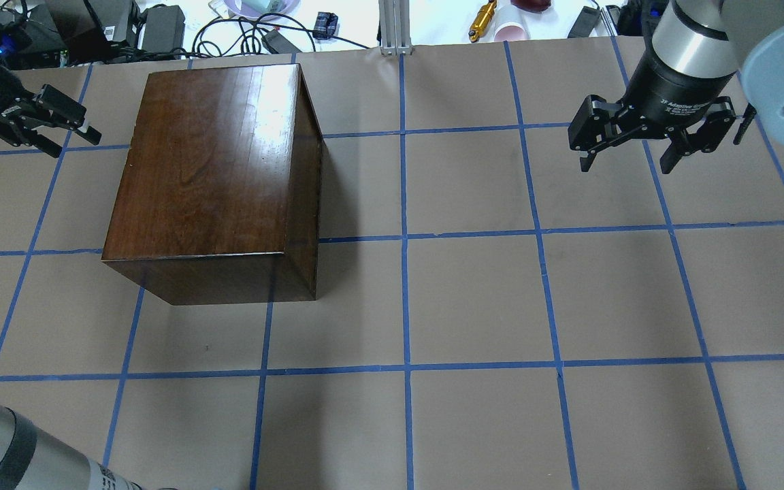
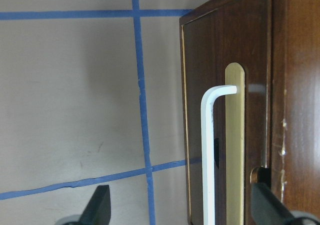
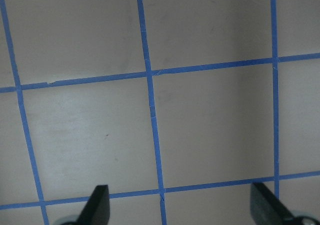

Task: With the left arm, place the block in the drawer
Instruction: 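Close the left gripper on the white drawer handle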

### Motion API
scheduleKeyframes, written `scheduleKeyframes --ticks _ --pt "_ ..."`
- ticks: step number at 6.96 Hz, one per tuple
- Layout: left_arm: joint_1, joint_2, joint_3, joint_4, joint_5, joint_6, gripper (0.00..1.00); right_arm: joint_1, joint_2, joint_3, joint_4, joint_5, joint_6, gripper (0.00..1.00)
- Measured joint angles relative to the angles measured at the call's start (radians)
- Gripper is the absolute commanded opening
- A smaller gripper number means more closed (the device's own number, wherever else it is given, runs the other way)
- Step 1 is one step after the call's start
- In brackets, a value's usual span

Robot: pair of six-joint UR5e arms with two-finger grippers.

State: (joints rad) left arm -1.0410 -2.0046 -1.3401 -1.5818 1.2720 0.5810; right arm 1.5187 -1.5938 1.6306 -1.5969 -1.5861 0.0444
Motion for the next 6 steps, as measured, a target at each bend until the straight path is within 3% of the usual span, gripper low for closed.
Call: scheduleKeyframes --ticks 6 --pt "0.015 -0.014 -0.109 0.044 -0.065 0.104 0.94 0.0 0.0 0.0 0.0 0.0 0.0 1.0"
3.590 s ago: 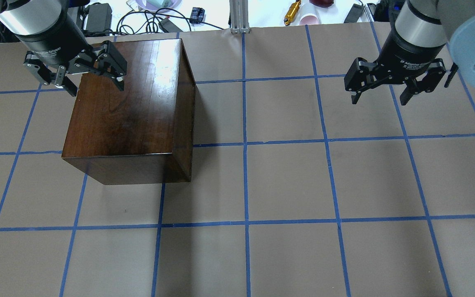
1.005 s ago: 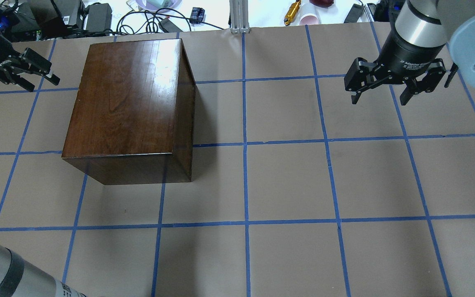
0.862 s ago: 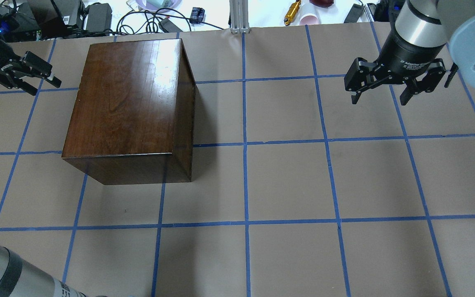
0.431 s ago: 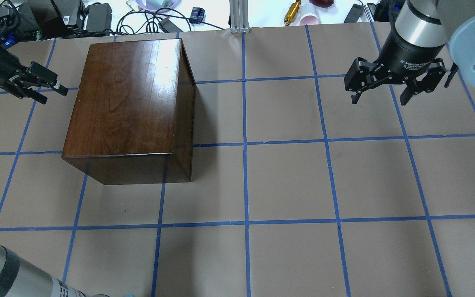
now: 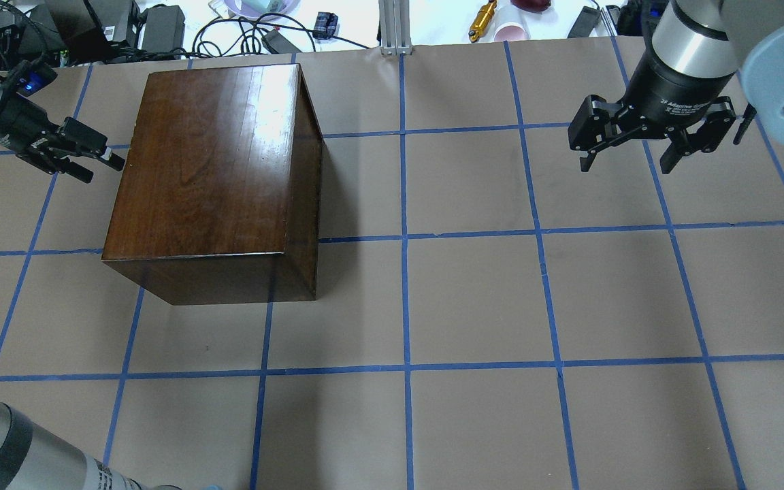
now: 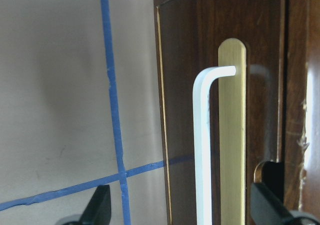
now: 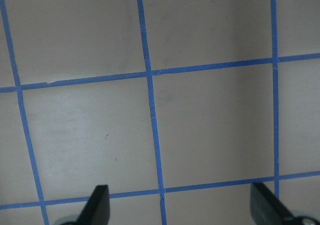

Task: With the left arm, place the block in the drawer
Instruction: 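Close the left gripper on the white drawer handle, then pull the drawer outward from the cabinet with the left gripper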

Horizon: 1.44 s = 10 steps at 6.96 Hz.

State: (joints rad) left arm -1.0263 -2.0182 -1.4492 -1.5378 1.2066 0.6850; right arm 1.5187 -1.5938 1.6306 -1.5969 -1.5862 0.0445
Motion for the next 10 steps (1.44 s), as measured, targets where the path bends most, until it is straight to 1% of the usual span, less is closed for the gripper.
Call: scheduleKeyframes --ticks 4,5,6,7,10 --pt "0.0 -0.02 -0.026 0.019 -0.007 0.005 0.94 0.0 0.0 0.0 0.0 0.0 0.0 1.0" --pt "0.0 -0.022 -0.033 0.023 -0.012 0.005 0.91 0.0 0.0 0.0 0.0 0.0 0.0 1.0" --pt "0.0 -0.024 -0.036 0.024 -0.017 0.006 0.83 0.0 0.0 0.0 0.0 0.0 0.0 1.0" --pt "0.0 -0.024 -0.037 0.025 -0.018 0.007 0.77 0.0 0.0 0.0 0.0 0.0 0.0 1.0" --pt "-0.001 -0.03 -0.035 0.035 -0.017 0.013 0.76 0.0 0.0 0.0 0.0 0.0 0.0 1.0"
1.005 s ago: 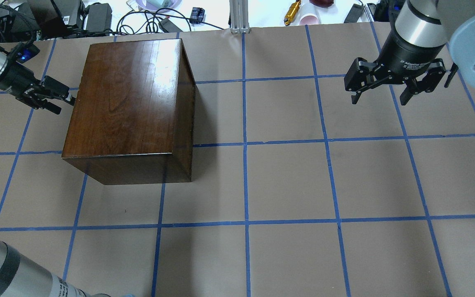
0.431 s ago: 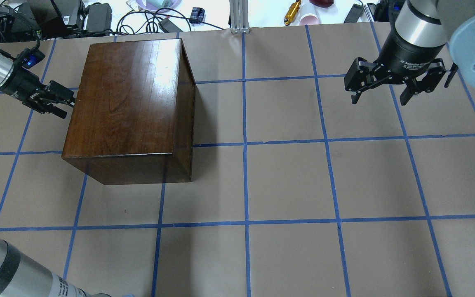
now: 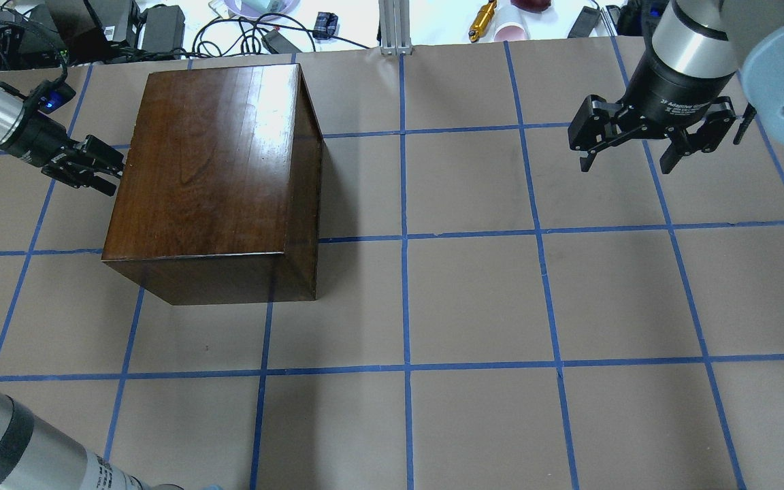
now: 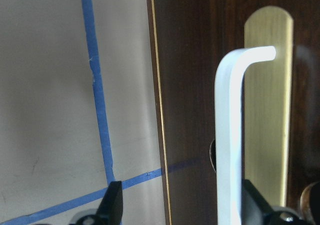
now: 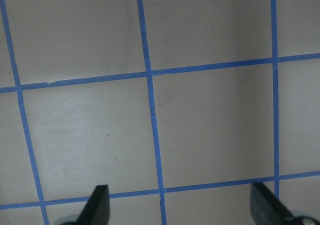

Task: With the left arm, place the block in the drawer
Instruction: 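Pull the drawer outward from the cabinet with the left gripper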

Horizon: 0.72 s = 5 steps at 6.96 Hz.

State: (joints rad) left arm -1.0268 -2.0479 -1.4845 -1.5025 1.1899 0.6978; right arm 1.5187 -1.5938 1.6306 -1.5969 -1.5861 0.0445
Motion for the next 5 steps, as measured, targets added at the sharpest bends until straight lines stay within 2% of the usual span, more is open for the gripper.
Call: scheduleKeyframes --ticks 5 --pt "0.026 0.001 0.009 0.02 0.026 0.002 0.76 0.0 0.0 0.0 0.0 0.0 0.0 1.0"
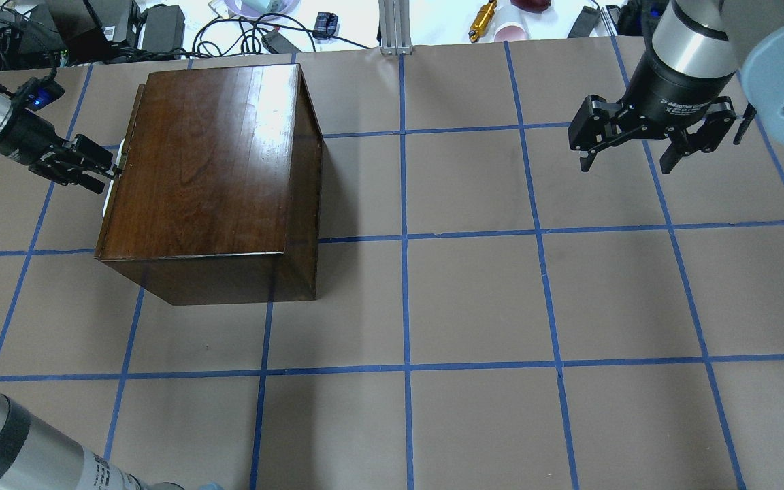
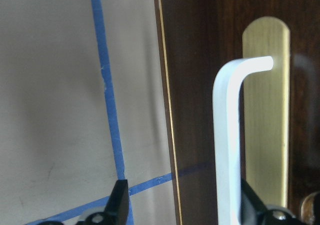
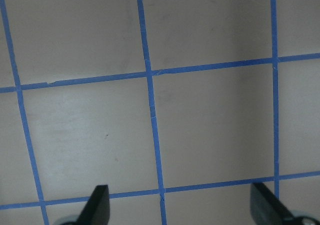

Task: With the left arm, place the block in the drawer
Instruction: 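Pull the drawer outward from the cabinet with the left gripper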

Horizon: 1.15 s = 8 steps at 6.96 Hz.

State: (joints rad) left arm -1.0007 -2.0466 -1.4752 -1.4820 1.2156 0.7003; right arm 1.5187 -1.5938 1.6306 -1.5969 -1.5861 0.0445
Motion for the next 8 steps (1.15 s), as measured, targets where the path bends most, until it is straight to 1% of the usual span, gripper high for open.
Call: scheduleKeyframes --ticks 3,6,8 --pt "0.018 0.0 0.002 0.008 0.039 0.001 0.76 0.0 0.0 0.0 0.0 0.0 0.0 1.0" --pt "0.027 0.003 0.004 0.013 0.057 0.001 0.76 0.0 0.0 0.0 0.0 0.0 0.0 1.0" --pt "0.038 0.016 0.004 0.013 0.091 0.0 0.76 0.0 0.0 0.0 0.0 0.0 0.0 1.0"
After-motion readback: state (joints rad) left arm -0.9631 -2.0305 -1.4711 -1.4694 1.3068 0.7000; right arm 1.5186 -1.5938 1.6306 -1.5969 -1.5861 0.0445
